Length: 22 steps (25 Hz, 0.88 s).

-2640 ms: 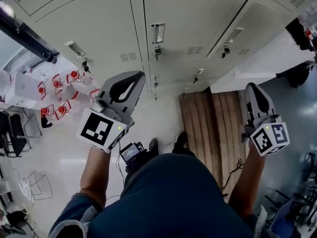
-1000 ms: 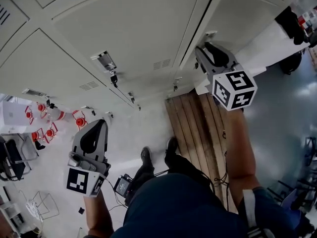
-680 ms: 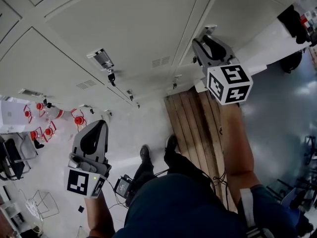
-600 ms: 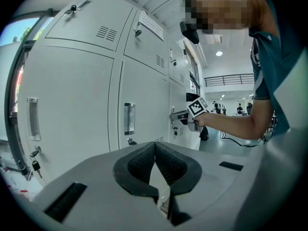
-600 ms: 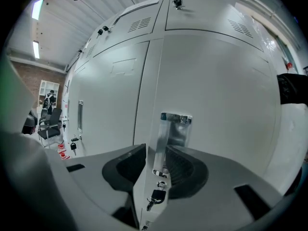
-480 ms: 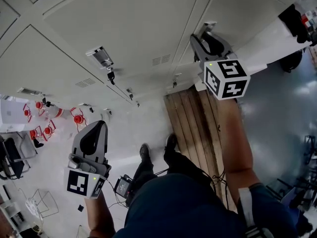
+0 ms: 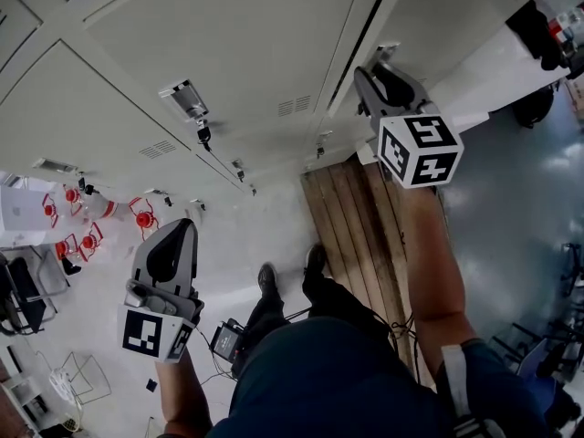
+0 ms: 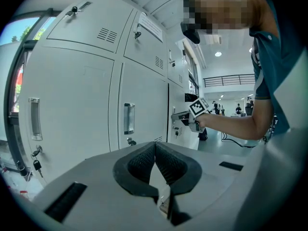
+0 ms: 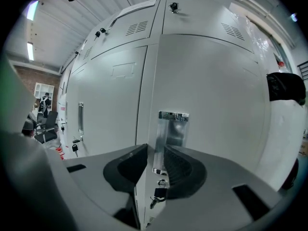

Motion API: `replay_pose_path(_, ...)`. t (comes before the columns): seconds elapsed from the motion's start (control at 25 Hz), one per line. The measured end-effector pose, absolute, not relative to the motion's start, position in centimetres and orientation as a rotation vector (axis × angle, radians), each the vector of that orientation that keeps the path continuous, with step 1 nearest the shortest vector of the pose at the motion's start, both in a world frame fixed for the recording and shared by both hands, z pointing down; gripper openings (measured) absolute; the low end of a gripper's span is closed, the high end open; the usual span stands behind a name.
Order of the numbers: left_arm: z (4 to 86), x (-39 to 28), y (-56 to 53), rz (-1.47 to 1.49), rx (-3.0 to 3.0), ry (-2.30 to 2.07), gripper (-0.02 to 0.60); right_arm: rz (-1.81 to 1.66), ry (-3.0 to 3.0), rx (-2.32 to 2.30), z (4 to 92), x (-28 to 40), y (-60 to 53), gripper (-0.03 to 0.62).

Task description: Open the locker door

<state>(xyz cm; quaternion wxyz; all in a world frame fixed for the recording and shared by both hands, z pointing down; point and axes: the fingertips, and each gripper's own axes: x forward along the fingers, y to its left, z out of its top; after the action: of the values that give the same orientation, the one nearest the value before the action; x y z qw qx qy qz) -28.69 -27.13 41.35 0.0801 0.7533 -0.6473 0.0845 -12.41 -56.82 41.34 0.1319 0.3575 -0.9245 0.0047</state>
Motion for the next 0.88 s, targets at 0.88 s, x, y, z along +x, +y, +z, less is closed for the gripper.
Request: replay_pose_path(0.88,38.9,-26.0,-27.9,0.279,2.439,-1.776,0.017,0.088,-2.582,1.239,41.2,-2.0,-49.4,0.124)
